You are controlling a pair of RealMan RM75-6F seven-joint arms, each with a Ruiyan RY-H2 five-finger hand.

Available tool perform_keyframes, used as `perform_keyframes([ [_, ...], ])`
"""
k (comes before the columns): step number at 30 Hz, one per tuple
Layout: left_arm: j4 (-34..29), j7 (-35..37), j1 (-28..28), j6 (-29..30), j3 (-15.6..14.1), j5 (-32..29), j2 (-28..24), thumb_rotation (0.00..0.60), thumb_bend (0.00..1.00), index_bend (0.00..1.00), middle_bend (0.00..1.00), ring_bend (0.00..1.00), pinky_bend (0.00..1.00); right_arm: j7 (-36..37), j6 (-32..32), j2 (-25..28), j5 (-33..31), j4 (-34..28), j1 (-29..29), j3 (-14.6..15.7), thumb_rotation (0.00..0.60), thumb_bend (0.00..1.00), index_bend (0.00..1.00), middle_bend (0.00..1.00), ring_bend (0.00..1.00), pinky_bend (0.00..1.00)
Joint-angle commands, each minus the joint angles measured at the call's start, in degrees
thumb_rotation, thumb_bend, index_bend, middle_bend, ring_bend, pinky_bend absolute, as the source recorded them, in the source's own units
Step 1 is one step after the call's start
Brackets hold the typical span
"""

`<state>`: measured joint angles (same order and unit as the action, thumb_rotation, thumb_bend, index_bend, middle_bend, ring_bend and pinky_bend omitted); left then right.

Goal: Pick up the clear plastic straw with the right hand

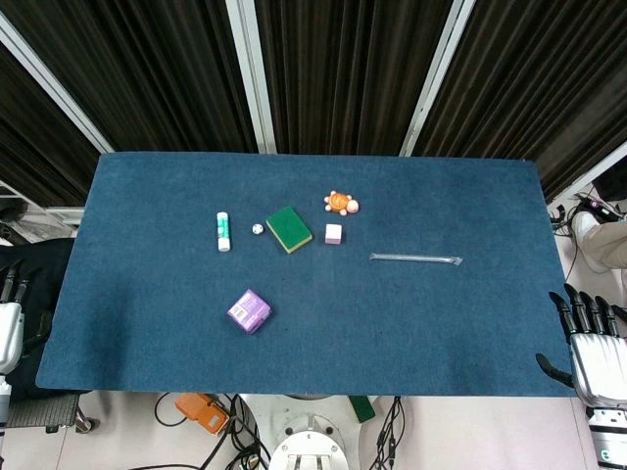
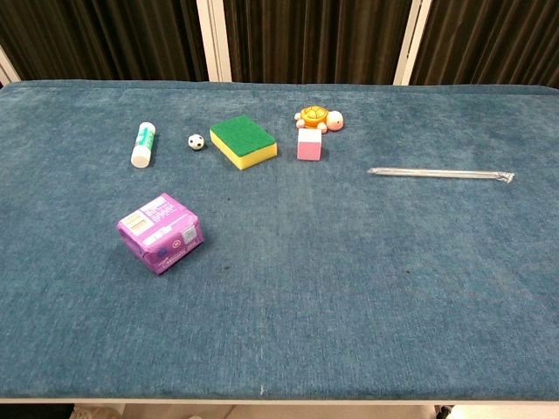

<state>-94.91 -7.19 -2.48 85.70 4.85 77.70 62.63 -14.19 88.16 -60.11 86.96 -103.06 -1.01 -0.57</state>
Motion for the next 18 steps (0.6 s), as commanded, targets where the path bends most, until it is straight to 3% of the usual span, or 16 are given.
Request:
perform_keyframes([
  [1,0.0,0.0,0.0,0.0,0.0,0.0,0.0,0.6,0.42,0.13,0.0,0.0,0.07,0.0,0.0,0.0,0.0,0.0,0.0,0.0,0.6,0.3,0.16,0.09,0.1,0.09],
  [11,0.0,-0.1,0.0,0.0,-0.1,0.1,0.0,0.6,0.42,0.13,0.0,0.0,0.07,-0.1,-0.4,-0.1,0.1,0.0,0.1,-0.1,0.6,0.3,0.16,0.09,0.1,0.09],
  [18,-0.2,-0.3,0.1,0.5,-0.3,0.7,0.1,0.6,0.42,0.13,0.0,0.0,0.07,0.8,-4.4,-1.6,-0.5,2.7,3.1,-1.3,0.6,0.3,0.17,0.09,0.1,0.09],
])
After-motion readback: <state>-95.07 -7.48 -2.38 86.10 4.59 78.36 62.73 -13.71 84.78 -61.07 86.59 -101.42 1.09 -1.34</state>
